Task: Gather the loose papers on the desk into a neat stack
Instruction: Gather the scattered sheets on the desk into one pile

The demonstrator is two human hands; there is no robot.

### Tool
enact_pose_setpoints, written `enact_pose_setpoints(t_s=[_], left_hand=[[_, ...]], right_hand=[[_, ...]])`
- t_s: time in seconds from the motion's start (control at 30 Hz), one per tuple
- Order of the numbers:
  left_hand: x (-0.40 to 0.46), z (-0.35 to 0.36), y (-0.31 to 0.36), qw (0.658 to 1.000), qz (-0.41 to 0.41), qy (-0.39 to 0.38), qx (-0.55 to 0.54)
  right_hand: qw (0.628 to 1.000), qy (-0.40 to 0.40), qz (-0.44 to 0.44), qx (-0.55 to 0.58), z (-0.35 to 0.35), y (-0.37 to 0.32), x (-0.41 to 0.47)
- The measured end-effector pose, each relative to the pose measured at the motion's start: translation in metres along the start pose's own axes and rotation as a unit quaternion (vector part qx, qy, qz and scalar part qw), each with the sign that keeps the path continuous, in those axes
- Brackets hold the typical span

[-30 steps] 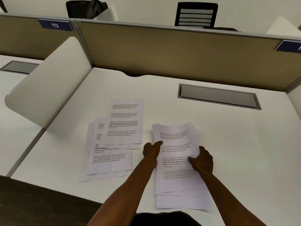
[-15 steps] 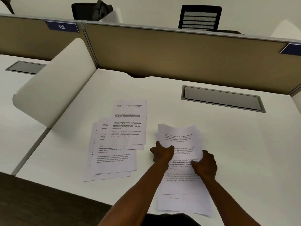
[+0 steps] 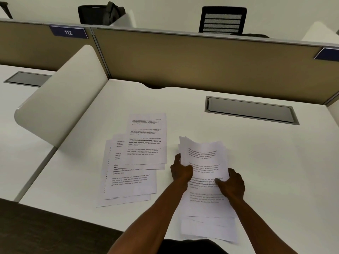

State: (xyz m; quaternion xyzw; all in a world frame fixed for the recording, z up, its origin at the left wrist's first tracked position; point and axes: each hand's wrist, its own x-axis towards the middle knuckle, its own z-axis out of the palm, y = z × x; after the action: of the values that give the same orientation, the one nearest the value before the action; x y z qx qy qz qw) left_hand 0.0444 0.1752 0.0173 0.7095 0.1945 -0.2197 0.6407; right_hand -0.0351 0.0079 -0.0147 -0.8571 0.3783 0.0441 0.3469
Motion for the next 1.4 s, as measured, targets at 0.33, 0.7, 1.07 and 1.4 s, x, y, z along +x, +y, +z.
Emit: enact_pose_setpoints(t_s=[0.33,0.7,1.07,1.4], left_hand=[[0.005,-0.031,0.018,0.994,0.094,-0.045,0.028],[0.034,-0.111,0.071,0.977,0.087,-0.166,-0.1],[0.093,-0.181,0.079,0.996,0.083,-0.01,0.011],[0.107,-0.215,0.004,0.869,0.039,0.164,0.465]], right_hand=[[0.987,-0.015,0.004,0.163,0.013,-0.022,-0.002],[0.838,-0.234,0.039,0.49,0.016,-0.073,0.012],[0.868,-0.258,-0.011,0.423,0.052,-0.159,0.014],[0.912,-0.201,-0.007,0.359,0.08,-0.184,0.045]])
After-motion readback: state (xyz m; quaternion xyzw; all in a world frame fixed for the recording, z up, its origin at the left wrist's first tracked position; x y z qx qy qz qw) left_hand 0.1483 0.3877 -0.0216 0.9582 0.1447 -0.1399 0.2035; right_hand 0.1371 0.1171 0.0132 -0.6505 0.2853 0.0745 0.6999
